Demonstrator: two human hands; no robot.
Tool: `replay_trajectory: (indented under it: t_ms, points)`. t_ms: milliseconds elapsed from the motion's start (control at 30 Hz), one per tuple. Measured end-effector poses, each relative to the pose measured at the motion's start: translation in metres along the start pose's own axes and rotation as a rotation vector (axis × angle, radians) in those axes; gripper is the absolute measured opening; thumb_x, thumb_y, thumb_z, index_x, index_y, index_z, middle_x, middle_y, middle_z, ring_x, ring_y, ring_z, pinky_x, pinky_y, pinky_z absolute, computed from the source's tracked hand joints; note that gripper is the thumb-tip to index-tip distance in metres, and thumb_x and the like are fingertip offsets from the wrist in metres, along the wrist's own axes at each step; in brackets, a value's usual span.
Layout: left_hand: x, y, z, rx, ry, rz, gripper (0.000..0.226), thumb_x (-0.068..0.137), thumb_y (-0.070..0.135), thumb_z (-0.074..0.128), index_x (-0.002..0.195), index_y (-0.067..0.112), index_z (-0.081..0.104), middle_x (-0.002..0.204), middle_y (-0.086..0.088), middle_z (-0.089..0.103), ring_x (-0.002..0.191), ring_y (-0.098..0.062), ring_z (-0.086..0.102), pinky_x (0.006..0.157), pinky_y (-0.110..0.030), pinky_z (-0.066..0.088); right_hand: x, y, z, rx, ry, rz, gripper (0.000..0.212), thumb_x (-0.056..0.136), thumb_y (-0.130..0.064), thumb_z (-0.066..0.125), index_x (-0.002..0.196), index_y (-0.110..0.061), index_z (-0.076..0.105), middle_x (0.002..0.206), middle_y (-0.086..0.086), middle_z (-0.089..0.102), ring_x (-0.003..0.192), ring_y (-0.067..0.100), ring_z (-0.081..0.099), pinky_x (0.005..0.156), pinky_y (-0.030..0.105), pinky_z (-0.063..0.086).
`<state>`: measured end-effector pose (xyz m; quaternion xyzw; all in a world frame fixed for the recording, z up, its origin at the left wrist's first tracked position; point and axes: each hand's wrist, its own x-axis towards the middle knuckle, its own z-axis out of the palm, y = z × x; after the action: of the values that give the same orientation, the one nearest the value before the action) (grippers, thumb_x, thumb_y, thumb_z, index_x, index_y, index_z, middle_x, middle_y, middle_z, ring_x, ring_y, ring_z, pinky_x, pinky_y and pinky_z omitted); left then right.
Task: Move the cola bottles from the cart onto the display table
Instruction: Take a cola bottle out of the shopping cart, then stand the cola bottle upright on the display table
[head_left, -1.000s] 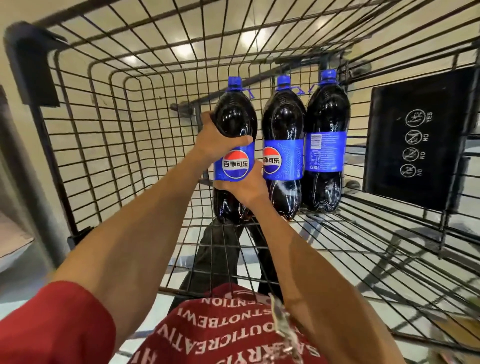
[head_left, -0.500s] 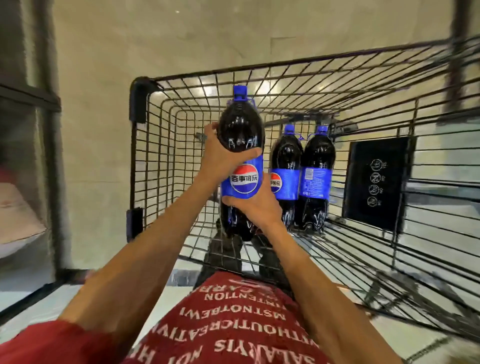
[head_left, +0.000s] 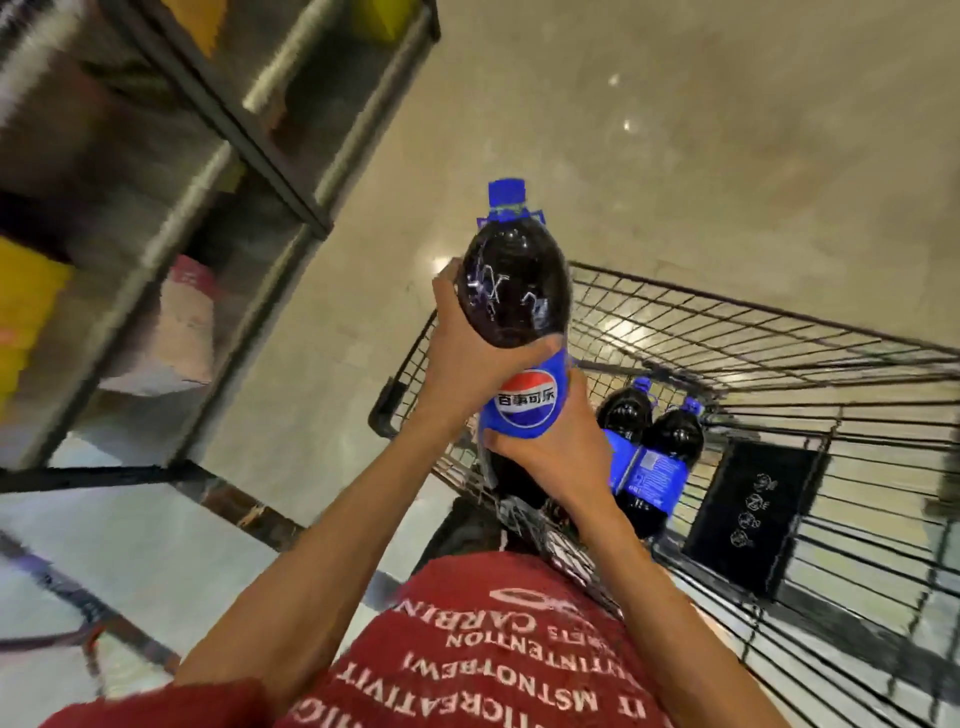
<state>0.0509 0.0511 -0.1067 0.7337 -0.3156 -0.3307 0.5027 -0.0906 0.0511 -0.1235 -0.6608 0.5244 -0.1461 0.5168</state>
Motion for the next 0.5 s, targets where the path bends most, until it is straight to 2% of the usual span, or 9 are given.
replay_trajectory:
  t_ms: [100, 167, 233, 267, 333, 400, 500]
  points:
    - [-0.022, 0.024, -0.026, -0.033, 0.107, 0.060, 0.113, 0.051, 0.037, 0.092, 0.146, 0.024, 0.031, 0.130, 0.029, 0.051, 0.120, 0.004, 0.058, 0.101, -0.028, 0.052, -0.011, -0.024, 0.001, -0.022, -0.040, -0.117, 0.070, 0.057, -0.032, 0.095, 0.098, -0.057, 0.043, 0.091, -0.043, 0.056, 0.081, -0.020, 0.057, 0.058, 0.005, 0.042]
    - [-0.036, 0.035, -0.044, -0.045, 0.186, 0.103, 0.114, 0.052, 0.030, 0.095, 0.146, 0.023, 0.031, 0.130, 0.032, 0.050, 0.121, 0.006, 0.056, 0.099, -0.020, 0.050, -0.016, -0.042, 0.005, -0.054, -0.067, -0.165, 0.079, 0.055, -0.040, 0.093, 0.102, -0.067, 0.035, 0.096, -0.044, 0.053, 0.085, -0.020, 0.056, 0.057, 0.007, 0.041]
    - [-0.047, 0.045, -0.061, -0.067, 0.254, 0.128, 0.112, 0.055, 0.016, 0.098, 0.145, 0.020, 0.032, 0.133, 0.025, 0.052, 0.121, 0.004, 0.057, 0.098, -0.019, 0.051, -0.020, -0.060, 0.009, -0.095, -0.104, -0.235, 0.084, 0.054, -0.045, 0.092, 0.102, -0.070, 0.028, 0.101, -0.045, 0.049, 0.088, -0.024, 0.052, 0.055, 0.008, 0.039]
    - [-0.052, 0.050, -0.070, -0.080, 0.288, 0.136, 0.111, 0.055, 0.012, 0.098, 0.144, 0.020, 0.033, 0.134, 0.020, 0.053, 0.121, 0.003, 0.058, 0.096, -0.019, 0.052, -0.020, -0.067, 0.013, -0.105, -0.123, -0.264, 0.084, 0.053, -0.045, 0.092, 0.102, -0.069, 0.028, 0.100, -0.043, 0.050, 0.089, -0.023, 0.052, 0.056, 0.007, 0.040]
    - [-0.061, 0.060, -0.090, -0.098, 0.359, 0.171, 0.113, 0.053, 0.019, 0.098, 0.144, 0.021, 0.033, 0.137, 0.016, 0.053, 0.123, 0.001, 0.057, 0.096, -0.019, 0.051, -0.023, -0.082, 0.022, -0.118, -0.155, -0.318, 0.084, 0.052, -0.049, 0.091, 0.103, -0.065, 0.027, 0.101, -0.035, 0.054, 0.090, -0.019, 0.054, 0.059, 0.007, 0.039]
    - [-0.070, 0.067, -0.111, -0.094, 0.414, 0.198, 0.113, 0.050, 0.031, 0.095, 0.144, 0.028, 0.033, 0.138, 0.022, 0.051, 0.126, 0.000, 0.056, 0.099, -0.024, 0.052, -0.026, -0.096, 0.035, -0.126, -0.195, -0.368, 0.083, 0.051, -0.054, 0.089, 0.104, -0.067, 0.026, 0.104, -0.027, 0.058, 0.091, -0.014, 0.057, 0.064, 0.013, 0.041]
    - [-0.083, 0.066, -0.145, -0.095, 0.495, 0.230, 0.112, 0.054, 0.021, 0.098, 0.143, 0.032, 0.031, 0.133, 0.035, 0.049, 0.125, 0.004, 0.054, 0.097, -0.020, 0.051, -0.032, -0.116, 0.059, -0.145, -0.239, -0.445, 0.087, 0.048, -0.058, 0.088, 0.107, -0.064, 0.024, 0.110, -0.020, 0.062, 0.097, -0.002, 0.063, 0.070, 0.024, 0.052]
